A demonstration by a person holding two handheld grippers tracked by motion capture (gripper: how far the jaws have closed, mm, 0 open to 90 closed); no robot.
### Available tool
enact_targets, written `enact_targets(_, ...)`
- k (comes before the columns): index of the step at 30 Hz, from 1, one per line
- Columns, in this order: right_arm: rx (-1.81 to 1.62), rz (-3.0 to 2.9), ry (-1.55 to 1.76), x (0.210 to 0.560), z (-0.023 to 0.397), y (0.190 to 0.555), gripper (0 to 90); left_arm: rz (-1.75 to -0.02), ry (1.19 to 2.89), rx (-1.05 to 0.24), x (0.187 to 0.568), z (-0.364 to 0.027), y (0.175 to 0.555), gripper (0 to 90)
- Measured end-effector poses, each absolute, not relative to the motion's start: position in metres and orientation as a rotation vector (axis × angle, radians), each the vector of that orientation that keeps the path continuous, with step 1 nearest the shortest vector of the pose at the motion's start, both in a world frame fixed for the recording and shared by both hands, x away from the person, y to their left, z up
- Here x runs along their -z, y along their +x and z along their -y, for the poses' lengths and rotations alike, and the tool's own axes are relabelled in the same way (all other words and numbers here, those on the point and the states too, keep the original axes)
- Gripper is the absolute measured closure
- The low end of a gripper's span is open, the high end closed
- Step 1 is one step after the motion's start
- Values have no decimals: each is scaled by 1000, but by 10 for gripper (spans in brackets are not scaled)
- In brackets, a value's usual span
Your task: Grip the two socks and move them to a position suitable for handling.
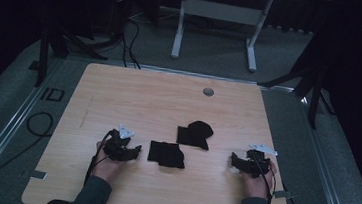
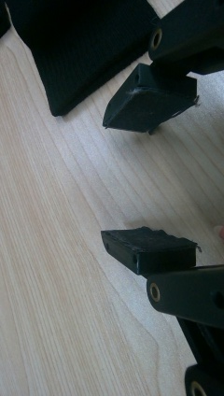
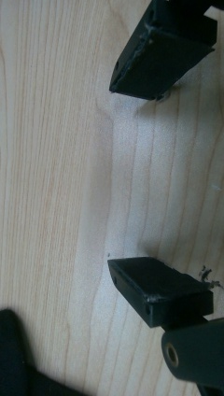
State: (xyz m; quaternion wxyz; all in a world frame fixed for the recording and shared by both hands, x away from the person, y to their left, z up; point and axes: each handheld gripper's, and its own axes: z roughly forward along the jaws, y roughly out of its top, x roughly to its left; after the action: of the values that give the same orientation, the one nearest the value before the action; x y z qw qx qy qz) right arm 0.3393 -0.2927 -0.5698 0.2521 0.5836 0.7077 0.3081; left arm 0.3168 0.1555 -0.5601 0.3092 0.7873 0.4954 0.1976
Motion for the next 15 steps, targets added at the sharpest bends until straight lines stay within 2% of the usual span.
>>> enact_targets(15, -802, -1902, 1635, 568, 282, 336, 143, -1307, 2088, -523, 560, -154, 318, 380)
